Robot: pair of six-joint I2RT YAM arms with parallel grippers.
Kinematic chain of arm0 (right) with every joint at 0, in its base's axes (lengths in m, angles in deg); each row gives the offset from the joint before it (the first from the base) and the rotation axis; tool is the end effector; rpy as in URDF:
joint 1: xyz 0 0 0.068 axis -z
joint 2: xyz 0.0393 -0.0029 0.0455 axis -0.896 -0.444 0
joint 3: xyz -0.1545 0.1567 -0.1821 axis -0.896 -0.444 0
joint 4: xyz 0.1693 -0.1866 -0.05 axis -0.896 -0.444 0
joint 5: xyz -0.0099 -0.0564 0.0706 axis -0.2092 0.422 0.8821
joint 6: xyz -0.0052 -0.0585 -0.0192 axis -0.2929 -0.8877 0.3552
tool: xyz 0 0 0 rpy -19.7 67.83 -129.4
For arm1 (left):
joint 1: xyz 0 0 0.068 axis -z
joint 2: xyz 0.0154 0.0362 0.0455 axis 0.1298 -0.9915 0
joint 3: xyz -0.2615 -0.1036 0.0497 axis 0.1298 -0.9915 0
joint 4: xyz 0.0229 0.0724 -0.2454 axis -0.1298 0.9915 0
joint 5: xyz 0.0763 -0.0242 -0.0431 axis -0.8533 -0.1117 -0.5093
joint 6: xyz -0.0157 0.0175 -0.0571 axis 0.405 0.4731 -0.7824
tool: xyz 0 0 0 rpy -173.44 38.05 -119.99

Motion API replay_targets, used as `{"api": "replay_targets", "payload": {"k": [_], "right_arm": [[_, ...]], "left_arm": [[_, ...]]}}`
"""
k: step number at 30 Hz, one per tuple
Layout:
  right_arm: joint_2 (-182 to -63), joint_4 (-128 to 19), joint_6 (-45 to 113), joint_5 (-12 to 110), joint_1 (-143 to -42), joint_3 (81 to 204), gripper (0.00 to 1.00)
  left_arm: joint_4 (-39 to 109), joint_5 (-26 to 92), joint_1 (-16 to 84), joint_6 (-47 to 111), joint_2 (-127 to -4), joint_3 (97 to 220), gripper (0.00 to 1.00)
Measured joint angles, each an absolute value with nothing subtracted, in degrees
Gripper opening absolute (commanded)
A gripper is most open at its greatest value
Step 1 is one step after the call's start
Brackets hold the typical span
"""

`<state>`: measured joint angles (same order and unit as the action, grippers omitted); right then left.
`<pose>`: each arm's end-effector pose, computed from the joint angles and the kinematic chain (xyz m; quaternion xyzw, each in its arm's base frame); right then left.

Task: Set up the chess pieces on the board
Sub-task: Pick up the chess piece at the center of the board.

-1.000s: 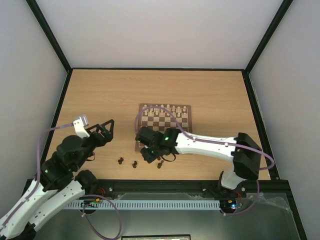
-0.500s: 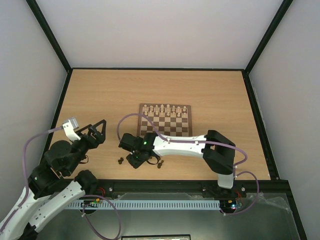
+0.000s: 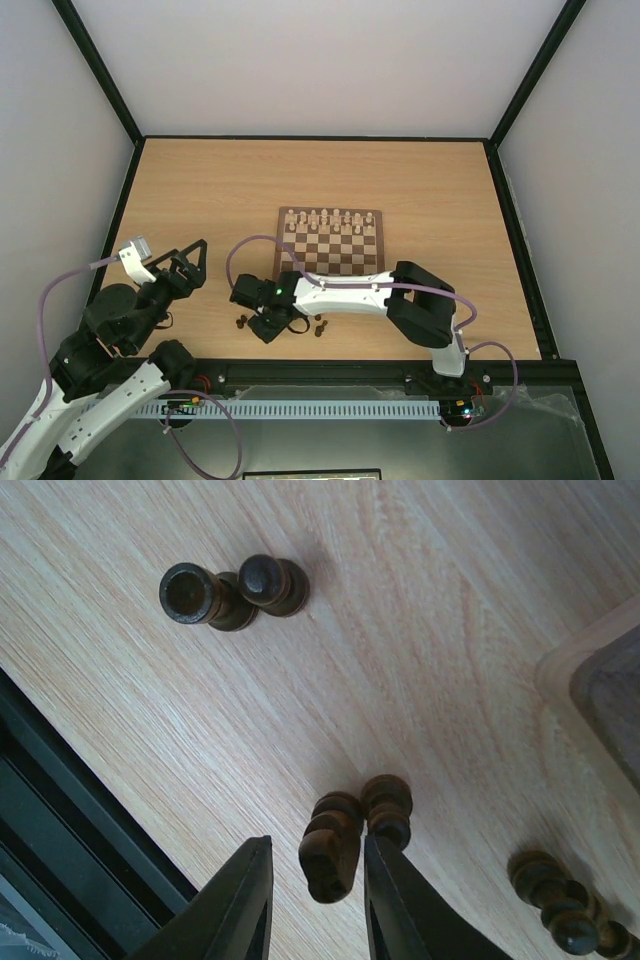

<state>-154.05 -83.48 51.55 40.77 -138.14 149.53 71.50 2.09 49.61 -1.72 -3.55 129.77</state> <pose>0.1142 0.4109 0.1954 -0.4082 0.8752 0.1958 0.1706 0.0465 -0.0180 0.3413 -0.1514 0.7174 -0.3550 0.5801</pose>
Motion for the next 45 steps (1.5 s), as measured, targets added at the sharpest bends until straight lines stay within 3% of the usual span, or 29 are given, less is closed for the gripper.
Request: {"api": "replay_targets", "payload": {"k": [8, 24, 28, 33, 45], "right_arm": [[-154.4, -83.5, 51.5, 40.9, -139.0, 149.5, 0.19], [-158.7, -83.6, 51.6, 40.3, -139.1, 151.2, 0.18], [-159.1, -83.6, 51.6, 40.0, -139.1, 151.7, 0.11], [-159.1, -83.6, 51.6, 39.5, -139.1, 151.8, 0.10], [-152.1, -82.9, 51.7, 39.4, -139.1, 151.2, 0.09]], "left_arm": [[71.5, 2.0, 49.6, -1.7, -3.6, 129.8, 0.99], [71.5, 1.8, 49.6, -1.7, -3.6, 129.7, 0.99], [71.5, 1.8, 49.6, -1.7, -3.6, 129.7, 0.99], [71.5, 1.9, 49.6, -1.7, -3.6, 129.7, 0.99], [71.5, 1.9, 49.6, -1.7, -3.1, 129.5, 0.99]]}}
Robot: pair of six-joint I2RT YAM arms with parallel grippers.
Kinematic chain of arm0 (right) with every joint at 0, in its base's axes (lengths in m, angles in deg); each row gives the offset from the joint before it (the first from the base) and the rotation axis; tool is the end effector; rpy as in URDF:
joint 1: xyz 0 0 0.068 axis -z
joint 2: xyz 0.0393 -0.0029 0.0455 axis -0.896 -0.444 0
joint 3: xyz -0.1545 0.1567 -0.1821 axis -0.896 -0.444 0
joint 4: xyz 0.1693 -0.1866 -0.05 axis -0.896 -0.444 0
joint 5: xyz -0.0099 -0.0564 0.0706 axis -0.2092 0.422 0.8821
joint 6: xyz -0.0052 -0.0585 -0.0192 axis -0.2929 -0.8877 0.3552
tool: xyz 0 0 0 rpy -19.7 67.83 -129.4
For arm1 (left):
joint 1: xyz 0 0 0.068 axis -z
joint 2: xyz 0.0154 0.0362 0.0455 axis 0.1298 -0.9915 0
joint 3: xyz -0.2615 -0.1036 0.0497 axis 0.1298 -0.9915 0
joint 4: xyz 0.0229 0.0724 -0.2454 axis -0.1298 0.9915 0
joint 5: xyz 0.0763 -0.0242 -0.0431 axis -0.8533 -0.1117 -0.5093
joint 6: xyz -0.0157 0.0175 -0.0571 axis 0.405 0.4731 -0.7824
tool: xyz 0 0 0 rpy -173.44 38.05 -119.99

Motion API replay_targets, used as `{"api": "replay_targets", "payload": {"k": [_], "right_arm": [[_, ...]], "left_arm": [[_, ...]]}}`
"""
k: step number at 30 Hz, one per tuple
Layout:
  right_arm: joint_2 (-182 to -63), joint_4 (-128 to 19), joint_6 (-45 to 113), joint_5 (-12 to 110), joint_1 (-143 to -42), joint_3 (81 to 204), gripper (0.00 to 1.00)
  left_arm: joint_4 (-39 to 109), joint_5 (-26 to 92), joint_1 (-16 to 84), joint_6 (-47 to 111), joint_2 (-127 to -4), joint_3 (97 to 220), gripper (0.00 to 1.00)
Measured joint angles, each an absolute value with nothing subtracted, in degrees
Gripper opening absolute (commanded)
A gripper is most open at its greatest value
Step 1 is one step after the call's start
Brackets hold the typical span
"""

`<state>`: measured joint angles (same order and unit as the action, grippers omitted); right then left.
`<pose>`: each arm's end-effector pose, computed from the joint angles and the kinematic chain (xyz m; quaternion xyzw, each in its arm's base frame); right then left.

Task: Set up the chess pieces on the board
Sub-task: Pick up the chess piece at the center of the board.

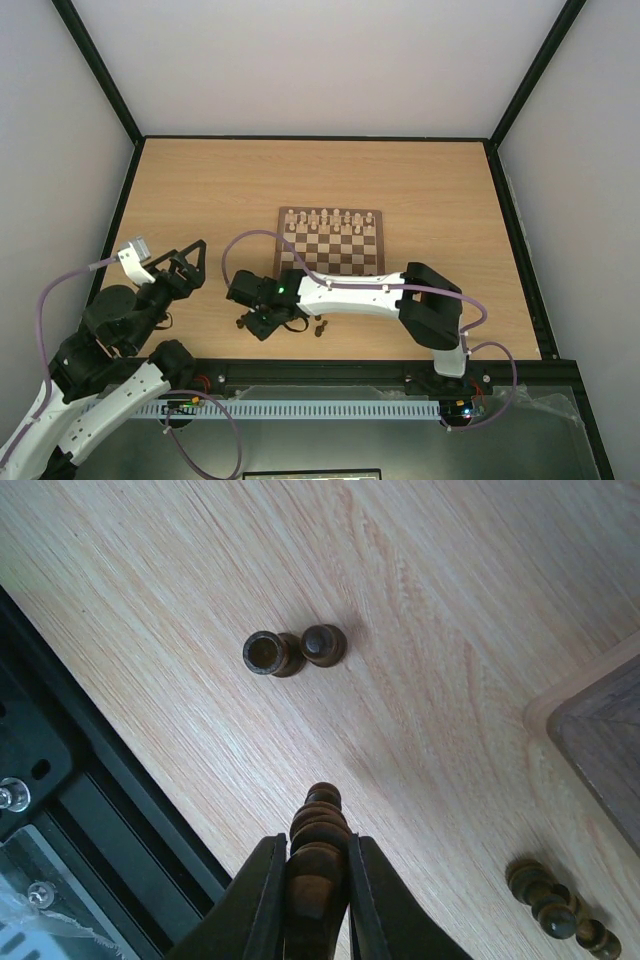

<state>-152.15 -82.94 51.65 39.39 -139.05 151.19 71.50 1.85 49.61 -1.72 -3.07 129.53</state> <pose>0.1094 0.4149 0.2184 -0.4069 0.8648 0.2162 0.1997 0.0456 -0.0170 0.3403 -0.1530 0.7156 -0.3549 0.5818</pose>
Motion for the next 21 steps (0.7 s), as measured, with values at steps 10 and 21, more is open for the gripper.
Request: {"api": "replay_targets", "payload": {"k": [10, 21], "right_arm": [[-151.3, -83.7, 52.0, 37.8, -139.1, 151.1, 0.09], [-141.4, -83.3, 53.6, 38.2, -138.0, 142.6, 0.09]], "left_arm": [[71.5, 1.9, 49.6, -1.7, -2.7, 129.3, 0.99], [70.2, 4.2, 49.6, -1.7, -2.9, 127.5, 0.99]]}}
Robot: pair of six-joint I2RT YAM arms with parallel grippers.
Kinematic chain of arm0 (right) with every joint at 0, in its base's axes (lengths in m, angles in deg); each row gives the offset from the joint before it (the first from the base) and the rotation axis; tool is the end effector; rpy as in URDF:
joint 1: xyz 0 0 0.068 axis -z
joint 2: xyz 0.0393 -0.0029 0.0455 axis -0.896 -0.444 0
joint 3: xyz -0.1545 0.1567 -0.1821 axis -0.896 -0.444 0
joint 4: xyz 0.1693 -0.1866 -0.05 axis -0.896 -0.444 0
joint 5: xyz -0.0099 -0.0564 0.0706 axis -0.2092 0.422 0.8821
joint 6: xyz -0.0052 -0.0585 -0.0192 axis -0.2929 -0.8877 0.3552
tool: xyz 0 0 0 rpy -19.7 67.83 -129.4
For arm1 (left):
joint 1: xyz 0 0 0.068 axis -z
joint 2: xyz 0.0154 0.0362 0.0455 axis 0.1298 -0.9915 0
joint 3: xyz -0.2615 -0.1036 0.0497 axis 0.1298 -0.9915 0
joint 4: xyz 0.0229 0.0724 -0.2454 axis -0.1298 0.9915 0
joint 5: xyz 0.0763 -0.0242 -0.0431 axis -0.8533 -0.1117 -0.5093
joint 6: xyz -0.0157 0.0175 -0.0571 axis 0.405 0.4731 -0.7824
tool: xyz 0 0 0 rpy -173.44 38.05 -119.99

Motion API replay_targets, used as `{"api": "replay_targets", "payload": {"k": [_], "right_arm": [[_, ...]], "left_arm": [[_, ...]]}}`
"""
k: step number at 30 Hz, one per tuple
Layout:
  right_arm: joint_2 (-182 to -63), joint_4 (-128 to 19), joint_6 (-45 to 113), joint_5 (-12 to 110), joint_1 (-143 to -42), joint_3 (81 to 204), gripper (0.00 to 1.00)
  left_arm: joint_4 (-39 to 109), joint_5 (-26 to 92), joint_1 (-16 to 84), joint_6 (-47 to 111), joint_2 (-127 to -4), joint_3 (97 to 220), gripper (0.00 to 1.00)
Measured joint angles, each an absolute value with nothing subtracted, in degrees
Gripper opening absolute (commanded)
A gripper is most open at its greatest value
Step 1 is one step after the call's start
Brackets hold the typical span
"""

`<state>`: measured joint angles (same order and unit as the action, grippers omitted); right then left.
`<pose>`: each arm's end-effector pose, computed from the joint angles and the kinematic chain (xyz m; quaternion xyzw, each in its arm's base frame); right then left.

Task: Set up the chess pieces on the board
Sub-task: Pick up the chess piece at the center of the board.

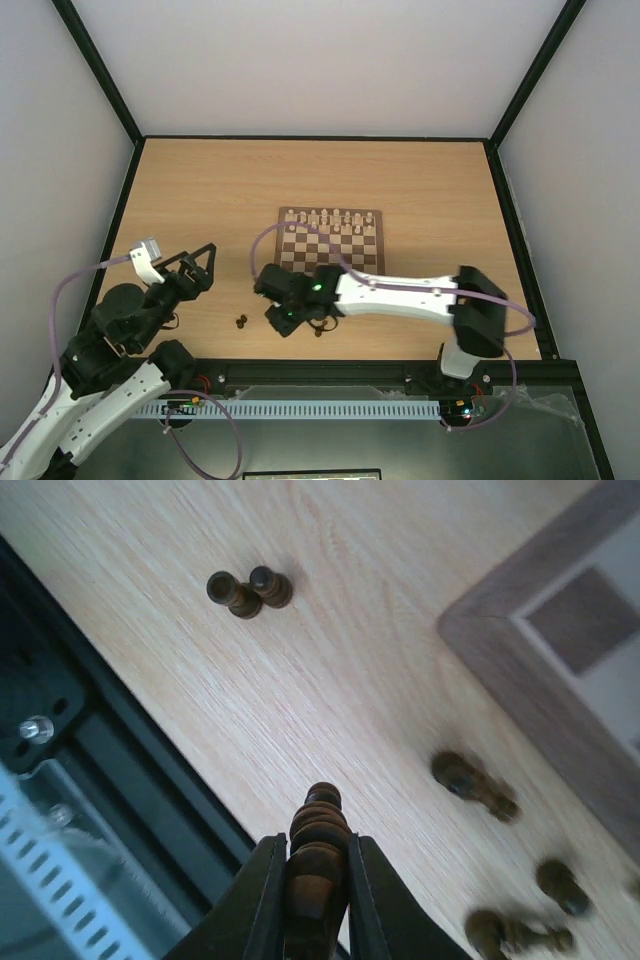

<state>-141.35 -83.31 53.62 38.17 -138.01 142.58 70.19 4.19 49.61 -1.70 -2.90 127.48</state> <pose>0.1057 0.3690 0.2440 -0.3788 0.8720 0.2231 0.2153 0.0489 -0.0223 0.3323 -0.1388 0.7222 -0.3644 0.5714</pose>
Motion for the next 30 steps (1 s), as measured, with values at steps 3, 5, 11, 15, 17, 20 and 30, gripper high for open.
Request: {"api": "replay_targets", "payload": {"k": [3, 5, 11, 15, 17, 20, 30], "right_arm": [[-131.6, -81.9, 54.4, 39.7, -135.4, 137.4, 0.09], [-125.2, -80.5, 55.0, 40.8, -133.1, 134.3, 0.09], [-107.0, -74.4, 57.6, 46.8, -125.8, 124.8, 0.09], [-99.7, -70.4, 59.5, 52.2, -122.8, 120.6, 0.09], [-97.3, -68.4, 60.6, 55.0, -122.0, 119.3, 0.09], [-95.3, -65.3, 61.7, 58.8, -121.7, 118.3, 0.09], [-94.3, -54.7, 66.5, 67.7, -121.7, 116.7, 0.09]], "left_arm": [[68.3, 7.6, 49.6, -1.6, -3.2, 125.5, 0.99], [66.2, 10.9, 49.6, -1.4, -3.6, 123.7, 0.99], [54.5, 26.6, 49.6, -1.4, -4.0, 114.6, 0.99], [43.4, 36.6, 49.6, -3.5, -3.9, 108.2, 0.99], [37.7, 40.8, 49.6, -5.0, -4.0, 105.3, 0.99], [30.3, 45.3, 49.6, -7.3, -4.1, 102.5, 0.99], [14.8, 51.9, 49.6, -14.3, -4.3, 98.3, 0.92]]}}
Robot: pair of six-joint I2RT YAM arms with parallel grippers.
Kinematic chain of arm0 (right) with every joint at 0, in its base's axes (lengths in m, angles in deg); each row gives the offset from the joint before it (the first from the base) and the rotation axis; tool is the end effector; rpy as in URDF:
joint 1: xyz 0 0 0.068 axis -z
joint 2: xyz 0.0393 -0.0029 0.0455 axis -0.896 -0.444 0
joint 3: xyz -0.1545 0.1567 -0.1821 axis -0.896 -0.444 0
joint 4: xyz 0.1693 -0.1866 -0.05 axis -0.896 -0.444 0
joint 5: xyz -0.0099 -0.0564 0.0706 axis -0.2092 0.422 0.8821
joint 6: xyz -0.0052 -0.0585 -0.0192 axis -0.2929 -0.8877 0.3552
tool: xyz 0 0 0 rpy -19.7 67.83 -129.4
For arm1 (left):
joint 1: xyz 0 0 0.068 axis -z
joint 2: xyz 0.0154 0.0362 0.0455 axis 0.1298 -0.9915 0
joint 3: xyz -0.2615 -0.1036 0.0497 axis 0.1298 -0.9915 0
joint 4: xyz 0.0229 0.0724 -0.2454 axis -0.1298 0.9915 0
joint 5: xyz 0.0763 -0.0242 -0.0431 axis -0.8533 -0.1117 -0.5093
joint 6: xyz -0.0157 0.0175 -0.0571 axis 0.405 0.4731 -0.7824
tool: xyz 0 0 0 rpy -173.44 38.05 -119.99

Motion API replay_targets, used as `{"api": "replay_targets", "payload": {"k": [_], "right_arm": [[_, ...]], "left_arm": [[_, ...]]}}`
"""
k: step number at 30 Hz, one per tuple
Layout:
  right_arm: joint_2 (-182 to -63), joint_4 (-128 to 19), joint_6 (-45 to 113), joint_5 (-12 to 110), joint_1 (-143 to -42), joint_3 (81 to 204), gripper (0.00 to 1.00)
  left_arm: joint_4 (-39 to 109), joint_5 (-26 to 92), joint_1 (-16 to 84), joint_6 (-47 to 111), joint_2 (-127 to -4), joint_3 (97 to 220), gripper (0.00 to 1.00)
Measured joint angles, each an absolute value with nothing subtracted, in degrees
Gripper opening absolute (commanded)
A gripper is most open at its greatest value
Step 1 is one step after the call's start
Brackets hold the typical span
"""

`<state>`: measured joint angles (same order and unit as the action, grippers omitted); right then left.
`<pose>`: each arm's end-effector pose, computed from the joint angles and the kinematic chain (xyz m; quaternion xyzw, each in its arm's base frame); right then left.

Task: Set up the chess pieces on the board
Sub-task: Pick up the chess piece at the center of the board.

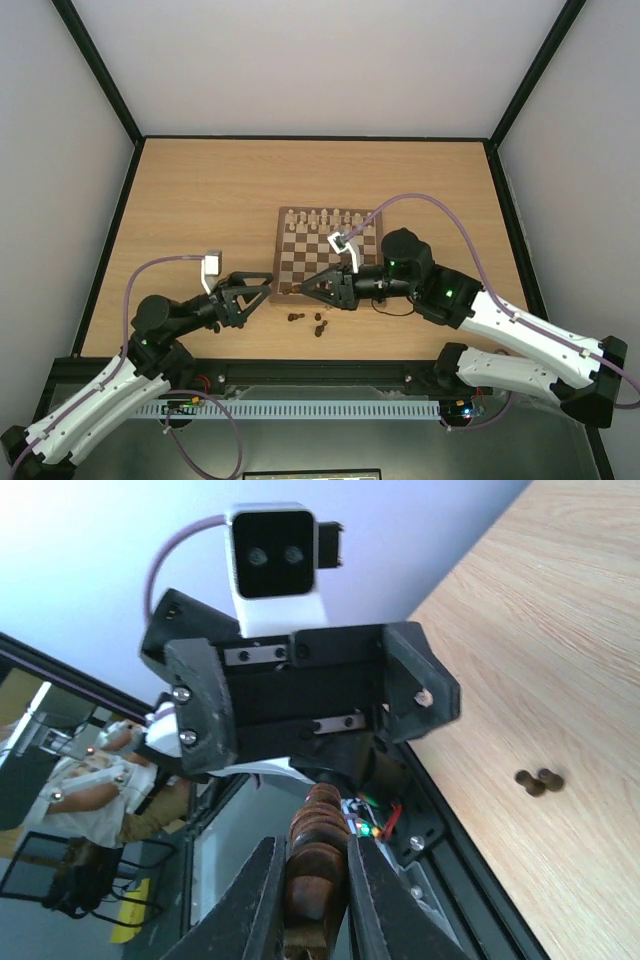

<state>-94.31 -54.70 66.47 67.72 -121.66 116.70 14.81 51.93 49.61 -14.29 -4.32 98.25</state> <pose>0.0949 0.1914 0.3732 -0.2707 0.6779 0.6090 0.3104 0.0620 -0.0850 0.2714 0.1154 0.5802 -0.6957 0.4074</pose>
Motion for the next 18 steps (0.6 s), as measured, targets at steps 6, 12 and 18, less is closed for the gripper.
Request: {"api": "replay_targets", "payload": {"k": [6, 12, 18], "right_arm": [[-96.6, -50.0, 67.9, 70.3, -121.7, 116.7, 0.09], [-100.0, -47.6, 68.6, 71.1, -121.7, 116.7, 0.09], [-101.3, -46.2, 68.6, 71.0, -121.3, 116.7, 0.09]], "left_arm": [[12.3, 53.0, 49.6, -16.5, -4.3, 97.3, 0.82], [10.8, 53.4, 49.6, -17.6, -4.3, 97.3, 0.68], [10.7, 53.8, 49.6, -18.1, -4.2, 97.3, 0.61]]}}
